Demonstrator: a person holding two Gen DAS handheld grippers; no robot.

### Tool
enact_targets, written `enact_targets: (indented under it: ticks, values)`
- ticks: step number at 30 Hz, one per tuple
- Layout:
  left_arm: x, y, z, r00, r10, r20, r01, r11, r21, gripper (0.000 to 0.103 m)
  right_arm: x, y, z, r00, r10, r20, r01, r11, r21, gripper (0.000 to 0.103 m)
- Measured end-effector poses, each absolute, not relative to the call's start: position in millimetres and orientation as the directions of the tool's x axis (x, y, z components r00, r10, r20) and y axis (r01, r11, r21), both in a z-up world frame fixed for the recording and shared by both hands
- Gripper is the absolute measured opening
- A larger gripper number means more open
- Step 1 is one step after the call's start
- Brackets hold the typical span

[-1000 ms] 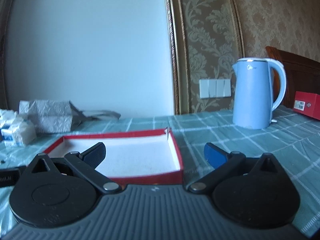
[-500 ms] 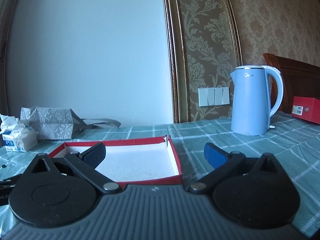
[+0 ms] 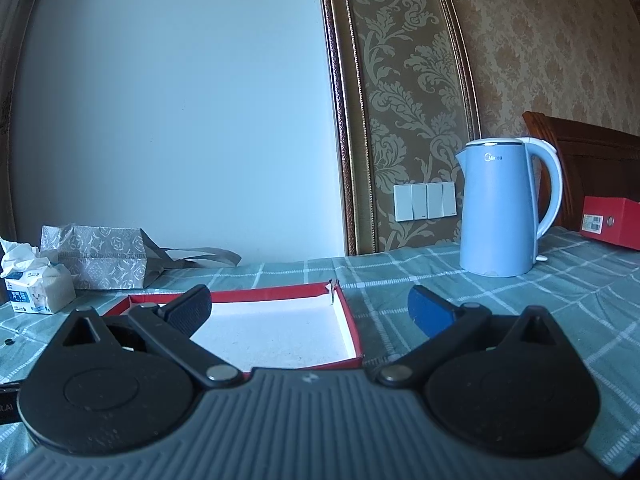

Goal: Organize fruits

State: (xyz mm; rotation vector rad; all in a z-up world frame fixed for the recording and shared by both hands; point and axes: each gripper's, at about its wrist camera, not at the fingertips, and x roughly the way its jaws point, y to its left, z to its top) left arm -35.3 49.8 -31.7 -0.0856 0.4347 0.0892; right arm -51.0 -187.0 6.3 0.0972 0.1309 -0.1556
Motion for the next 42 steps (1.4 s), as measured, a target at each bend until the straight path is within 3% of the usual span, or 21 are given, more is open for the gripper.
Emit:
enact_targets:
  ticks: [13,23,28,37,42]
  values:
    - [-27.8,54.1,-32.1,0.887,0.096,-0.451,-0.135,0.989,-0.056,0.103,-59.1,-180.2,2.9,0.979,-0.064,-0.195,0.081,0.993,0.080,0.103]
    - [-27.6,54.7,-31.2,0.890,0.096,-0.446,-0.134,0.990,-0.054,0.103,-80.6,-173.9,-10.8,0.961,0.065,-0.270,-0.083,0.995,-0.057,0.103]
    - [-29.2,52.6,-31.1,0.891,0.089,-0.444,-0.123,0.991,-0.048,0.103,-82.4,-175.6,-19.2,0.950,0.047,-0.307,-0.092,0.987,-0.133,0.103]
    - [-26.9,54.8,-30.2,0.891,0.104,-0.443,-0.144,0.988,-0.058,0.103,-65.6,-188.4,-21.5,0.931,0.053,-0.361,-0.098,0.989,-0.108,0.103]
    - [-26.8,54.0,-30.1,0.893,0.102,-0.439,-0.140,0.989,-0.053,0.103,-65.1,-178.5,-23.9,0.928,0.058,-0.367,-0.126,0.978,-0.164,0.103]
